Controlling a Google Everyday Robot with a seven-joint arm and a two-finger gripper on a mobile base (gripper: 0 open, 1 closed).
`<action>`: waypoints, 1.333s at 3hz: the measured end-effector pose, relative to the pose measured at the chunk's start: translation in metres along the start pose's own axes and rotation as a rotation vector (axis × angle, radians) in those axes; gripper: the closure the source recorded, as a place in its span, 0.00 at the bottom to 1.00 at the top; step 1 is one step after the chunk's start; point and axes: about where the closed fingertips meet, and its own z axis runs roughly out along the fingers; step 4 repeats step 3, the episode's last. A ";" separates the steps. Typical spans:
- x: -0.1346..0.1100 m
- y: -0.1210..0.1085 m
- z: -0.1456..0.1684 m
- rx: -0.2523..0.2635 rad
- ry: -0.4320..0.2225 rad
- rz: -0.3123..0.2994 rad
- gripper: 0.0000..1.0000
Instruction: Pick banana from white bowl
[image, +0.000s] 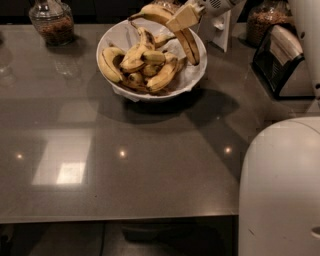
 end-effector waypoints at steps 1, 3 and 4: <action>0.009 0.012 -0.019 -0.043 0.004 0.033 1.00; 0.034 0.067 -0.072 -0.122 -0.129 0.063 1.00; 0.034 0.067 -0.072 -0.122 -0.129 0.063 1.00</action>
Offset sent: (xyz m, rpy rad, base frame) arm -0.1149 -0.0540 -0.0079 0.2220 0.0646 0.0897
